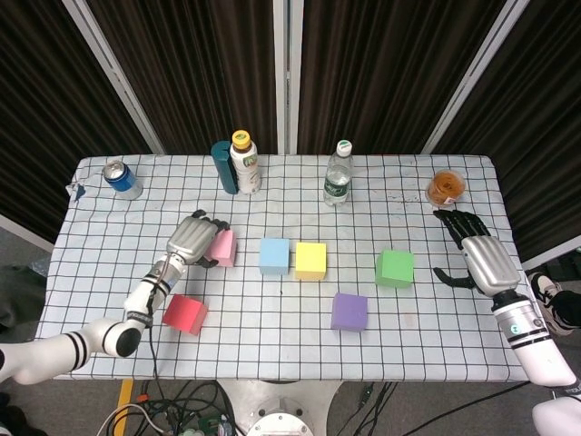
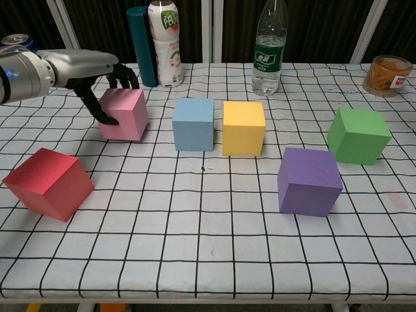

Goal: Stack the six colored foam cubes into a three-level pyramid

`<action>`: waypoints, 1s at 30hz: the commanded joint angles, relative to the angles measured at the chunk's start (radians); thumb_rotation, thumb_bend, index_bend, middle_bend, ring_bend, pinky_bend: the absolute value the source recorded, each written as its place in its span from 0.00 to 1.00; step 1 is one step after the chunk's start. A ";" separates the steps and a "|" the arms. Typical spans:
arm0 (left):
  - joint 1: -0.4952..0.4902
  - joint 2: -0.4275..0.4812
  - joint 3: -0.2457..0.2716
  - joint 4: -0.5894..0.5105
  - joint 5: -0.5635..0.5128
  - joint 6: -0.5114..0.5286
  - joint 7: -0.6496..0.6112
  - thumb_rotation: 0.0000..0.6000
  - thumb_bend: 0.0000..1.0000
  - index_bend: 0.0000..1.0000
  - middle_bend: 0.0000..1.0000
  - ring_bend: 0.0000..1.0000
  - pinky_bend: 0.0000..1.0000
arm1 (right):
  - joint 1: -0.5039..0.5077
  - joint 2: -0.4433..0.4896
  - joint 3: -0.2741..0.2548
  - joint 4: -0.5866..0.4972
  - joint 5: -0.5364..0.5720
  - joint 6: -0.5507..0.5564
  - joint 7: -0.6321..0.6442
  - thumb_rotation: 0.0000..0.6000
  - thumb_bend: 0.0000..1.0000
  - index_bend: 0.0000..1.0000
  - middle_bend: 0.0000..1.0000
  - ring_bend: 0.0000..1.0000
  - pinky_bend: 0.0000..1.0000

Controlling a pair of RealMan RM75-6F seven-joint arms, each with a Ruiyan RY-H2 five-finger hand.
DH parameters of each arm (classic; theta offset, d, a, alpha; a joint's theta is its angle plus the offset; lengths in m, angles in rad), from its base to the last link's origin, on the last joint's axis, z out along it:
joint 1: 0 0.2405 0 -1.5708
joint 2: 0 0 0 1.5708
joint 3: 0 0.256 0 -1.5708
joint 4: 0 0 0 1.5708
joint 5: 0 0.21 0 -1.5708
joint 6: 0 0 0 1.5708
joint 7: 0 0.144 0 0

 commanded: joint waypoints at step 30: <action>-0.103 -0.085 0.029 -0.106 -0.221 0.125 0.240 1.00 0.17 0.12 0.14 0.16 0.16 | -0.028 0.002 0.001 0.034 -0.027 0.002 0.059 1.00 0.21 0.00 0.07 0.00 0.00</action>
